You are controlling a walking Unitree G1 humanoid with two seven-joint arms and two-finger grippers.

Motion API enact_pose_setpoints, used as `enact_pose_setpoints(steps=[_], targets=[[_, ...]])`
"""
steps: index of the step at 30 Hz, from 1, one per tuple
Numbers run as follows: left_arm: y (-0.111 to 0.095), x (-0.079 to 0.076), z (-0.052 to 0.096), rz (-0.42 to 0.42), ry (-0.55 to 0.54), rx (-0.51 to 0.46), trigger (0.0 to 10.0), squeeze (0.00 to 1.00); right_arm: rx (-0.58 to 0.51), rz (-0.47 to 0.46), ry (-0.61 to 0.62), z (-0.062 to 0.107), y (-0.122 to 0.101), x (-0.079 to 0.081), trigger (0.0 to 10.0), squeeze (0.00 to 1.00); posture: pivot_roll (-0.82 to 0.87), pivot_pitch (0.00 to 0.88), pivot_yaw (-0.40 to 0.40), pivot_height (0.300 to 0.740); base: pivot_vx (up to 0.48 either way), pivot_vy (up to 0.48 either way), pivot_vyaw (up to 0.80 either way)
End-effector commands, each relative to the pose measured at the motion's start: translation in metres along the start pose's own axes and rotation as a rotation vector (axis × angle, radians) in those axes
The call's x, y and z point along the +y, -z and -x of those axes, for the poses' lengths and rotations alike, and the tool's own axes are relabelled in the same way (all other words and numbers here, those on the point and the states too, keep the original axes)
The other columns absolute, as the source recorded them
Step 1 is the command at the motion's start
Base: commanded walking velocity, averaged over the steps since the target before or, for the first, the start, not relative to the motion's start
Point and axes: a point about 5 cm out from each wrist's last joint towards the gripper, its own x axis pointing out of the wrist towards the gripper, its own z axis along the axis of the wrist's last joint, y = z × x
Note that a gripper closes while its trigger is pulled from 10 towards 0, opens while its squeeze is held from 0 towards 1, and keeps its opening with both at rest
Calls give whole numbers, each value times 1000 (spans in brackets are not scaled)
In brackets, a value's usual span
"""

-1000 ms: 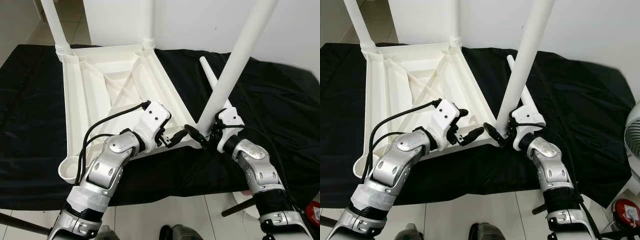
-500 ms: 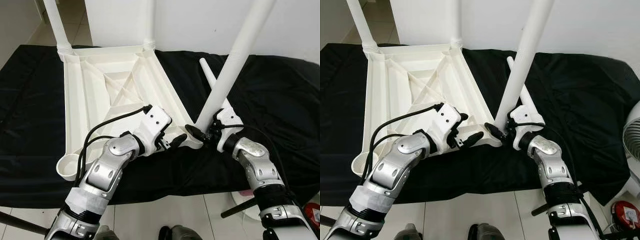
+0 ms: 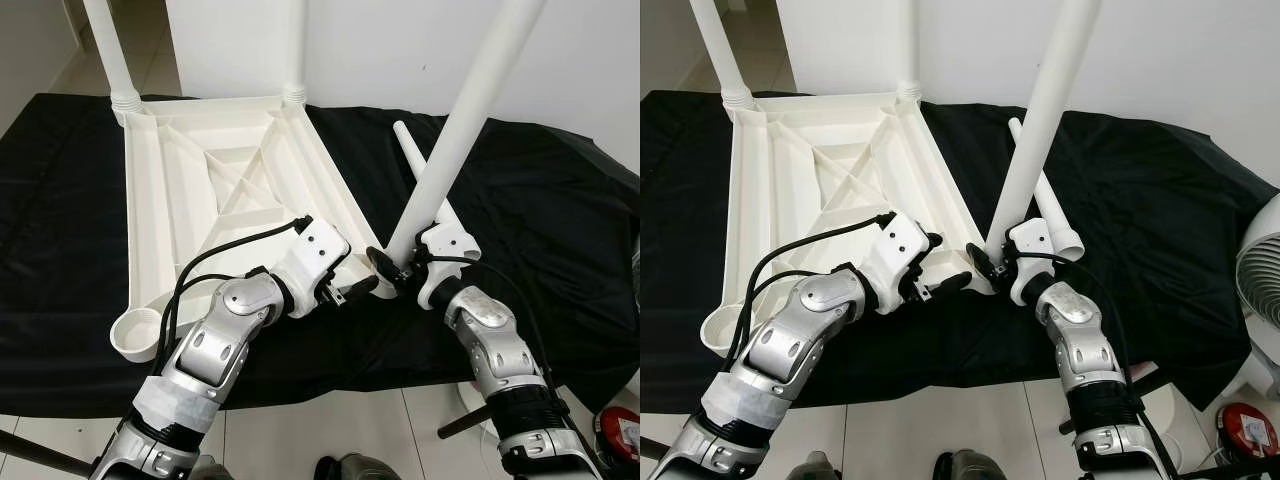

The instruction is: Building children table

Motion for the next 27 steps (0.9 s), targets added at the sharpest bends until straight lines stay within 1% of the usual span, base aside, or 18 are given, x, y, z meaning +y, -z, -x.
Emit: enact_pose_setpoints(steps=[1, 2, 3, 4, 5, 6, 7, 9, 10, 12, 14, 15, 16, 19, 22, 24, 26, 27], targets=[[-1, -4, 0, -12, 17, -1, 10000, 0, 96, -51, 17, 2, 20, 14, 10000, 0, 95, 0, -86, 740, 0, 0, 0], [-1, -4, 0, -14, 18, 0, 10000, 0, 96, -87, 75, 2, 20, 20, 10000, 0, 95, 0, -86, 740, 0, 0, 0], [-1, -5, 1, -13, 18, 1, 10000, 0, 97, -94, 132, 3, 20, 25, 10000, 0, 94, 0, -86, 740, 0, 0, 0], [-1, -5, 1, -13, 18, 1, 10000, 0, 97, -94, 132, 3, 20, 25, 10000, 0, 94, 0, -86, 740, 0, 0, 0], [0, -5, 1, -13, 20, 3, 10000, 0, 99, -85, 203, 5, 21, 29, 10000, 0, 93, 0, -86, 740, 0, 0, 0], [0, -5, 1, -13, 20, 3, 10000, 0, 99, -85, 203, 5, 21, 29, 10000, 0, 93, 0, -86, 740, 0, 0, 0], [0, -6, 1, -12, 21, 6, 10000, 0, 96, -75, 265, 6, 21, 30, 10000, 0, 93, 0, -86, 740, 0, 0, 0], [1, -7, 2, -13, 25, 9, 10000, 0, 83, -92, 391, 8, 20, 29, 10000, 0, 95, 0, -84, 740, 0, 0, 0], [1, -7, 2, -13, 25, 9, 10000, 0, 83, -92, 391, 8, 20, 29, 10000, 0, 95, 0, -84, 740, 0, 0, 0], [1, -8, 2, -12, 28, 11, 10000, 0, 75, -113, 434, 10, 19, 30, 10000, 0, 92, 0, -80, 740, 0, 0, 0], [1, -8, 2, -11, 31, 12, 10000, 0, 67, -115, 421, 11, 19, 32, 10000, 0, 90, 0, -79, 740, 0, 0, 0], [1, -9, 2, -11, 33, 13, 10000, 0, 64, -116, 412, 11, 18, 34, 10000, 976, 90, 0, -79, 740, 0, 0, 0], [2, -9, 2, -14, 36, 14, 10000, 0, 56, -112, 402, 13, 18, 34, 10000, 1000, 89, 0, -78, 740, 0, 0, 0], [2, -9, 2, -18, 37, 16, 10000, 0, 51, -104, 411, 17, 16, 33, 10000, 1000, 90, 0, -78, 740, 0, 0, 0], [2, -9, 2, -18, 37, 16, 10000, 0, 51, -104, 411, 17, 16, 33, 10000, 1000, 90, 0, -78, 740, 0, 0, 0], [2, -9, 2, -20, 33, 18, 10000, 0, 18, -91, 387, 23, 14, 34, 10000, 1000, 87, 0, -77, 740, 0, 0, 0], [2, -9, 2, -20, 33, 18, 10000, 0, 18, -91, 387, 23, 14, 34, 10000, 1000, 87, 0, -77, 740, 0, 0, 0], [2, -8, 3, -27, 22, 19, 10000, 0, -7, -89, 362, 27, 12, 36, 10000, 1000, 86, 2, -76, 740, 0, 0, 0]])
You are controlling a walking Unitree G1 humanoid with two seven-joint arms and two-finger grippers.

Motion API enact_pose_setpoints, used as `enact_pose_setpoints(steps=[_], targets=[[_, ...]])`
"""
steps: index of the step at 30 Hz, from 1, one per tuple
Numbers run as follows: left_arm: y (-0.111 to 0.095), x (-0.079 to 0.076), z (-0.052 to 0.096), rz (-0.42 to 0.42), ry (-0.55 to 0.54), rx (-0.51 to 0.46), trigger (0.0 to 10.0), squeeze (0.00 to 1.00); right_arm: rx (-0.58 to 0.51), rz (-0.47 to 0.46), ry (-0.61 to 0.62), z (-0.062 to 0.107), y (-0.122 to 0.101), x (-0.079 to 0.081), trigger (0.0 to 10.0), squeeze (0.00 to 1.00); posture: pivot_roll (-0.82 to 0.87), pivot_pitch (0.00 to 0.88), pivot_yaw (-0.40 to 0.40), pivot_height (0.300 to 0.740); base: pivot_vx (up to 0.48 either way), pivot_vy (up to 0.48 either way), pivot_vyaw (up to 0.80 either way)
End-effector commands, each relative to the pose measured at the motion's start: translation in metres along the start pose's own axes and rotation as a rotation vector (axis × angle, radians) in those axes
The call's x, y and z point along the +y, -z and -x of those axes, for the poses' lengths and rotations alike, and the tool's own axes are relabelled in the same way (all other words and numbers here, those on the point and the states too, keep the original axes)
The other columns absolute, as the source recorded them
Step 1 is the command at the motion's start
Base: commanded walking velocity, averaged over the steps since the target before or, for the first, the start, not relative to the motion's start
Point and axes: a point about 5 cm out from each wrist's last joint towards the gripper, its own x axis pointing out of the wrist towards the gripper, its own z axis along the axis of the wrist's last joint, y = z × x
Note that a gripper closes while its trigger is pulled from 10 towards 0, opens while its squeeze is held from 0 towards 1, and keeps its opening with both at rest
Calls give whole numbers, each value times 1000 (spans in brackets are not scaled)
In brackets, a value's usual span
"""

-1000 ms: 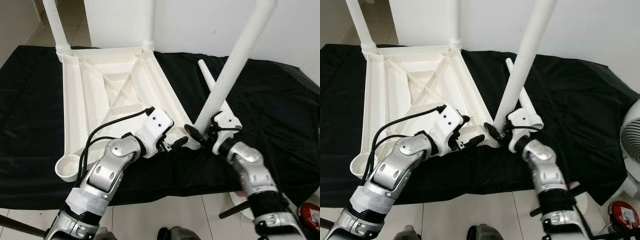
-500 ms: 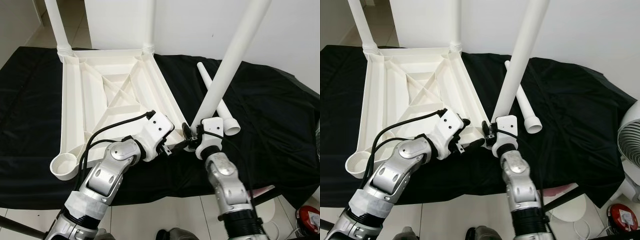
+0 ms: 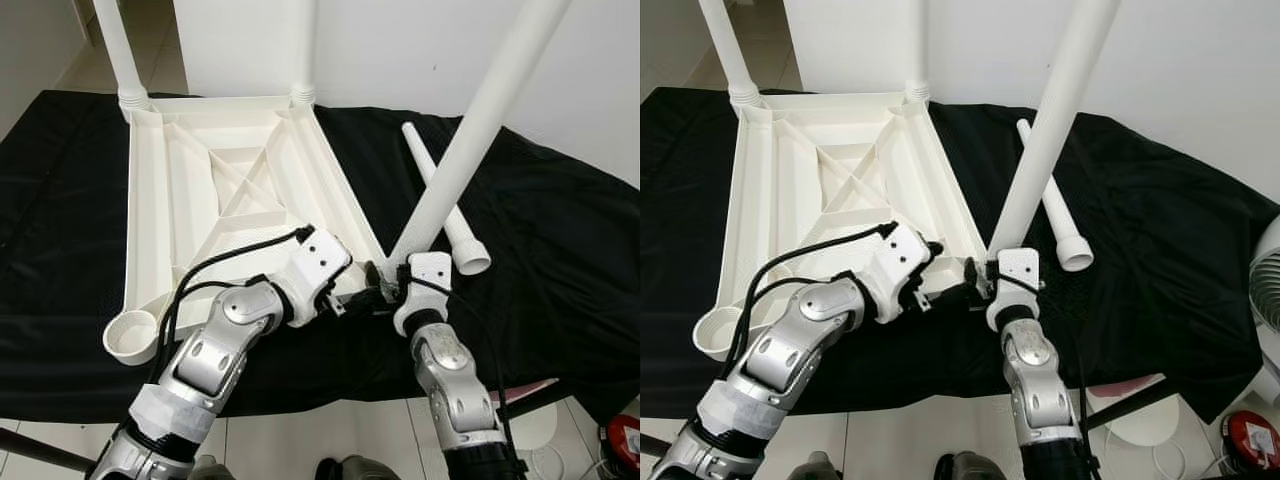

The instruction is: Building children table

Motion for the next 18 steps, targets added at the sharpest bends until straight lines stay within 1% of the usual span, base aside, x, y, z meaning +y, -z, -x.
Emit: enact_pose_setpoints(steps=[1, 2, 3, 4, 6, 7, 8, 9, 10, 12, 13, 14, 15, 18], targets=[[0, -2, 0, -13, 4, 11, 10000, 0, 2, -1, -21, 5, 3, -1, 10000, 1000, 86, 2, -76, 740, 0, 0, 0], [1, 0, 0, -13, -11, 17, 10000, 0, -17, -1, -35, 10, 3, -2, 10000, 1000, 85, 4, -75, 740, 0, 0, 0], [1, 0, 0, -13, -11, 17, 10000, 0, -17, -1, -35, 10, 3, -2, 10000, 1000, 85, 4, -75, 740, 0, 0, 0], [3, 3, -1, -16, -32, 26, 10000, 0, -44, -22, -64, 17, 1, -3, 10000, 0, 83, 9, -75, 740, 0, 0, 0], [5, 9, -1, -16, -62, 47, 10000, 0, -104, -37, -104, 31, -2, -9, 10000, 0, 73, 14, -71, 740, 0, 0, 0], [6, 11, -1, -16, -68, 54, 10000, 0, -124, -34, -114, 36, -3, -11, 10000, 0, 73, 14, -71, 740, 0, 0, 0], [6, 11, -1, -16, -68, 54, 10000, 0, -124, -34, -114, 36, -3, -11, 10000, 0, 73, 14, -71, 740, 0, 0, 0], [8, 12, 0, -16, -72, 69, 10000, 0, -150, -14, -117, 42, -3, -15, 10000, 0, 68, 17, -68, 740, 0, 0, 0], [9, 13, 0, -14, -74, 77, 10000, 0, -167, -3, -109, 45, -3, -17, 10000, 0, 66, 20, -64, 740, 0, 0, 0], [9, 13, 0, -14, -74, 77, 10000, 0, -167, -3, -109, 45, -3, -17, 10000, 0, 66, 20, -64, 740, 0, 0, 0], [14, 18, 1, 7, -97, 111, 10000, 0, -190, -1, -110, 50, -4, -21, 10000, 0, 64, 22, -62, 740, 0, 0, 0], [14, 18, 1, 7, -97, 111, 10000, 0, -190, -1, -110, 50, -4, -21, 10000, 0, 64, 22, -62, 740, 0, 0, 0], [17, 24, 2, 27, -130, 136, 10000, 0, -194, 1, -115, 55, -3, -22, 10000, 0, 60, 26, -56, 740, 0, 0, 0], [19, 28, 3, 30, -149, 150, 10000, 0, -190, 5, -113, 57, -2, -22, 10000, 0, 58, 27, -53, 740, 0, 0, 0]])
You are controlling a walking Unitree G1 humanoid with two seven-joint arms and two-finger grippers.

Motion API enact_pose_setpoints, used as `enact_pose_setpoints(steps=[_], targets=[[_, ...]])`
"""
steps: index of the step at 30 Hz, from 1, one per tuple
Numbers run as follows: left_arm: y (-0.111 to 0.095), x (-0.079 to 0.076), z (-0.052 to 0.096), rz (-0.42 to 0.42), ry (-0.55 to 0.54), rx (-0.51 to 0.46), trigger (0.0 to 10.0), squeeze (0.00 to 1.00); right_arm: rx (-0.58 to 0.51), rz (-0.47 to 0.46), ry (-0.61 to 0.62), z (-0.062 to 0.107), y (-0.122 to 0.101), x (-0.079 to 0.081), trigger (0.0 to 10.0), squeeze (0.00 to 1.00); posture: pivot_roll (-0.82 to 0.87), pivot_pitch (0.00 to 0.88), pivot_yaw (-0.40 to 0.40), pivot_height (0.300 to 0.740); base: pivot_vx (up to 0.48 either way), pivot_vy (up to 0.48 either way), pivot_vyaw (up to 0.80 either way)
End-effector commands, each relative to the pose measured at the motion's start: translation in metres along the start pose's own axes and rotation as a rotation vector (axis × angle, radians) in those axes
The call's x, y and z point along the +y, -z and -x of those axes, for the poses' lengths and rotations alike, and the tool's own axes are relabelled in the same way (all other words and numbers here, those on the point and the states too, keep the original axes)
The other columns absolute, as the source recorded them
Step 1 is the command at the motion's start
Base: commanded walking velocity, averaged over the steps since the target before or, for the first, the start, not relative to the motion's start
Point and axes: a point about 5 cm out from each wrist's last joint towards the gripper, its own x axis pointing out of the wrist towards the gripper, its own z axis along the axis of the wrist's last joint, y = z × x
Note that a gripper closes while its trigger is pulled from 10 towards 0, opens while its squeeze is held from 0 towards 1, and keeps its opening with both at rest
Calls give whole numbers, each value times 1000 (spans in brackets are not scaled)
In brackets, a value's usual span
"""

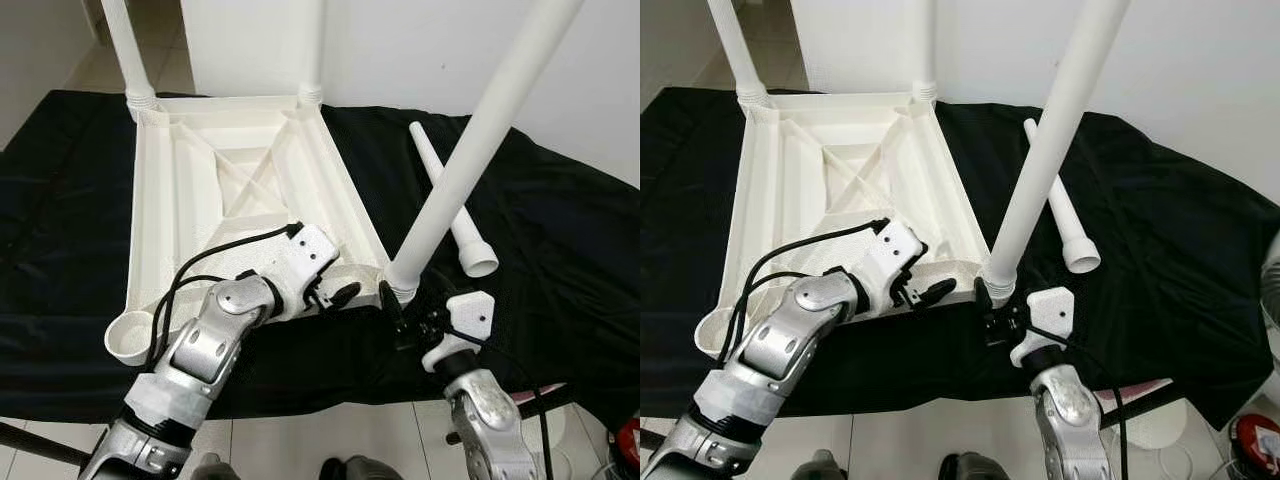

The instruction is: Building children table

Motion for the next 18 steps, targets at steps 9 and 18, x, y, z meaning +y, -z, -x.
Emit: enact_pose_setpoints(steps=[9, 18], targets=[[26, 42, 6, 98, -287, 207, 10000, 0, -4, -4, 47, 12, 2, -8, 10000, 0, 47, 40, -40, 740, 0, 0, 0], [41, 57, 14, 126, -381, 310, 10000, 0, -12, -1, 40, 10, 3, -5, 10000, 0, 45, 43, -39, 740, 0, 0, 0]])
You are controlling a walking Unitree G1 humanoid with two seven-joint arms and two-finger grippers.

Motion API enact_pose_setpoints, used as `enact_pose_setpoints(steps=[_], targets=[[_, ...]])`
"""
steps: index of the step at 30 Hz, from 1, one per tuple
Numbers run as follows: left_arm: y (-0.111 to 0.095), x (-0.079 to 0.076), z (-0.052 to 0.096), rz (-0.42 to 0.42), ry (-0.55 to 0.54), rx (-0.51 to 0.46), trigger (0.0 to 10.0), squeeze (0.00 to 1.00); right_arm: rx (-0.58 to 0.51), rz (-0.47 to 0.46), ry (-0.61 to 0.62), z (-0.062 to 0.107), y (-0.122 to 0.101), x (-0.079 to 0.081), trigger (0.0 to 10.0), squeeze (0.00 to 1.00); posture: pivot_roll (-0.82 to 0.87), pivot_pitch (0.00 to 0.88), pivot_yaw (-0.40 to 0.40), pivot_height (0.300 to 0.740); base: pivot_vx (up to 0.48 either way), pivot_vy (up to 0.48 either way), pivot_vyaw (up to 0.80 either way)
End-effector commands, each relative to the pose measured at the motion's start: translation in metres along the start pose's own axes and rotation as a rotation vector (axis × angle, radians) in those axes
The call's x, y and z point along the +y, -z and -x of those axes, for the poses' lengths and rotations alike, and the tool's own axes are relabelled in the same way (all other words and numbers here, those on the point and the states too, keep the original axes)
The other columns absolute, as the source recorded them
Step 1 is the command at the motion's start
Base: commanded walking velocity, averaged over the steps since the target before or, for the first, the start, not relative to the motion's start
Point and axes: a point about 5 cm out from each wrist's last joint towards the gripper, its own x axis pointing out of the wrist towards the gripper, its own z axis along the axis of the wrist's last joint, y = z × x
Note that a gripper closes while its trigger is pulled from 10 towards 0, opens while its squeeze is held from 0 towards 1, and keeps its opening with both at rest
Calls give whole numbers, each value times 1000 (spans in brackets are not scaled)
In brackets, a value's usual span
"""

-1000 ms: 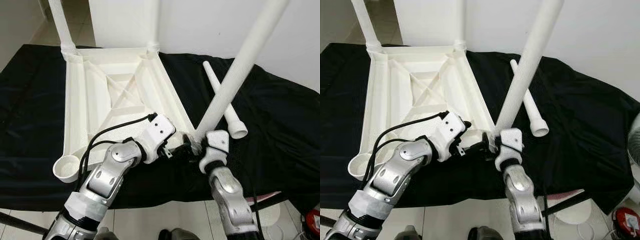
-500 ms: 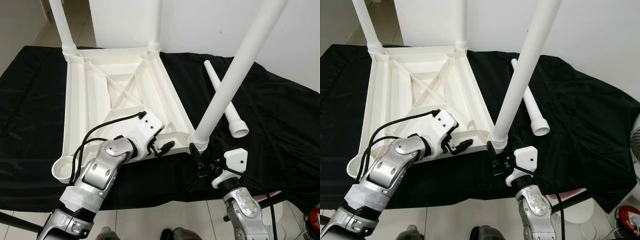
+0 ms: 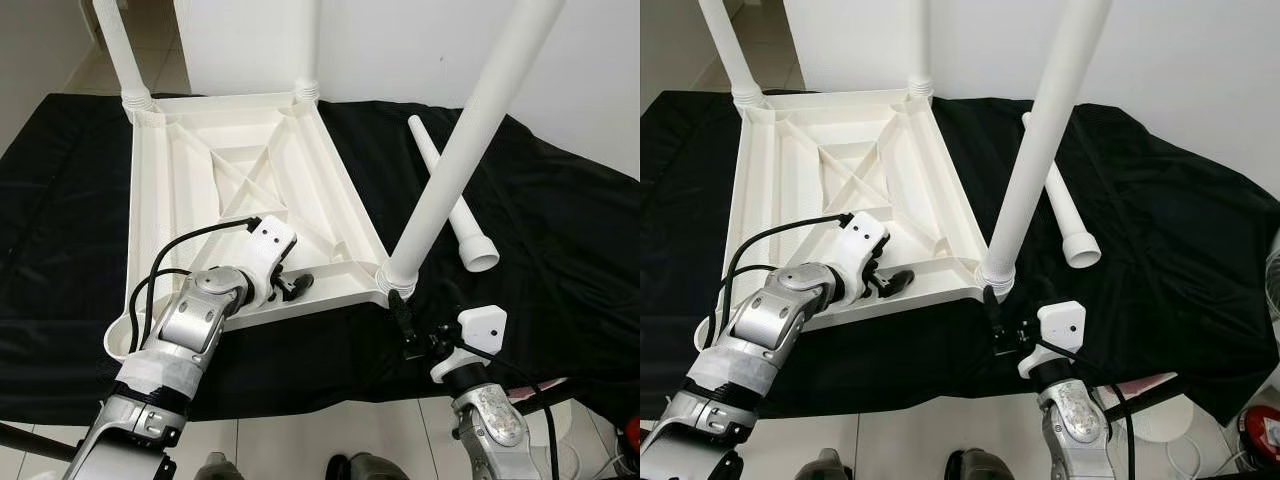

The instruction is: Building children table

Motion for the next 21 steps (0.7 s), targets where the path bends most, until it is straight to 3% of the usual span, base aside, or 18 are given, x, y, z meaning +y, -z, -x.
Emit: enact_pose_setpoints(steps=[1, 3, 4, 5, 21], targets=[[14, 20, 4, 23, -205, 72, 10000, 0, -1, -3, 6, 0, 1, -1, 10000, 0, 45, 42, -40, 740, 0, 0, 0], [14, 21, 4, 28, -211, 77, 10000, 0, -1, -1, 7, 0, 2, -2, 10000, 0, 45, 42, -40, 740, 0, 0, 0], [14, 23, 5, 41, -224, 72, 1294, 0, -2, 0, 7, 0, 1, -2, 10000, 0, 47, 41, -43, 740, 0, 0, 0], [13, 23, 6, 47, -232, 67, 0, 0, -2, 2, 6, 0, 1, -2, 10000, 0, 47, 41, -43, 740, 0, 0, 0], [24, 20, 9, 84, -258, 100, 0, 0, -1, 24, -5, -3, 3, -4, 10000, 0, 53, 42, -53, 740, 0, 0, 0]])
